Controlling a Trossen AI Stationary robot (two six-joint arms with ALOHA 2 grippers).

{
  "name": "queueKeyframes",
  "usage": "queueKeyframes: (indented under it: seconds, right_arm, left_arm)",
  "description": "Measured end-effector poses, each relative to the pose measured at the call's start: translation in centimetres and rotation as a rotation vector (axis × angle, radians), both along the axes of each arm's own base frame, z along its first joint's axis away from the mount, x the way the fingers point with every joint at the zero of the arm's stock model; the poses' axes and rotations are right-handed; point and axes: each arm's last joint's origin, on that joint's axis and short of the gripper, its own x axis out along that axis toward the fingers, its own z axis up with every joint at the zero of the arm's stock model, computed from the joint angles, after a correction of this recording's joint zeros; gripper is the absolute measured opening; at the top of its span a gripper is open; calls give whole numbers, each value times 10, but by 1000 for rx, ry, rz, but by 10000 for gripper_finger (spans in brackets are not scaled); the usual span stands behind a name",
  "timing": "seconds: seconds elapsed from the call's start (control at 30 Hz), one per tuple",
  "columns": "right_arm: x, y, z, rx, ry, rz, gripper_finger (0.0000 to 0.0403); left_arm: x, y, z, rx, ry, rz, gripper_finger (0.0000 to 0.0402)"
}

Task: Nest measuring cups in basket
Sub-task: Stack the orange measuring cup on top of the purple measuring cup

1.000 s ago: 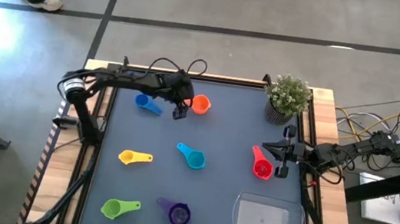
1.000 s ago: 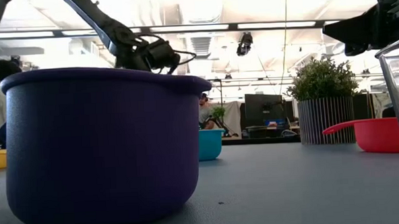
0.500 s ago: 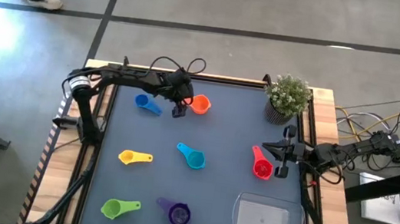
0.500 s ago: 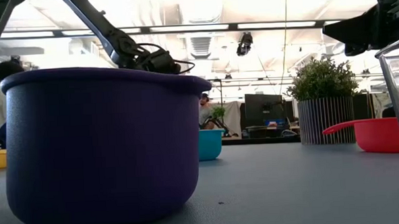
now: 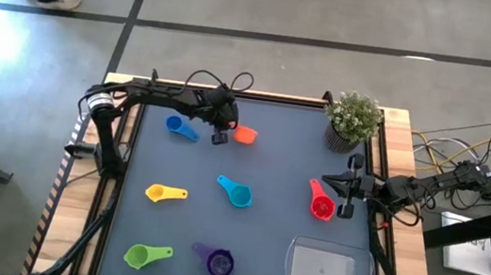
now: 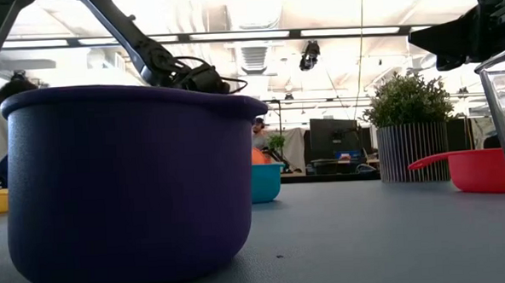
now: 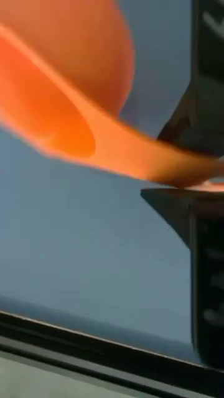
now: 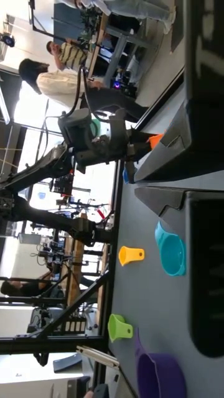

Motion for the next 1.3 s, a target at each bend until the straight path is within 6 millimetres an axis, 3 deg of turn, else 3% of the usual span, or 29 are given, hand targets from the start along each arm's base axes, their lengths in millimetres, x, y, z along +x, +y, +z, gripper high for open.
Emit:
queueKeyframes:
  seconds: [0.1,0.33,0.5,0.63,0.9,1.1,1.3]
  right_arm:
    - [0,0,0,0,0,0,13]
    - [0,0,0,0,0,0,13]
    - [0,0,0,0,0,0,13]
    - [0,0,0,0,0,0,13]
    - [0,0,0,0,0,0,13]
    - [0,0,0,0,1,0,13]
    - [0,0,0,0,1,0,13]
  left_arm:
    - [-1,-1,2,-5,-7,-1,4]
    - [0,-10,10,4,8,-13,1]
    - [-2,-36,32,43,56,-27,1]
    - [-4,-79,57,126,81,-55,1]
    - [-28,-194,90,261,-68,-154,0]
    - [-53,-264,82,287,-214,-195,0]
    - [-71,-311,63,354,-248,-250,0]
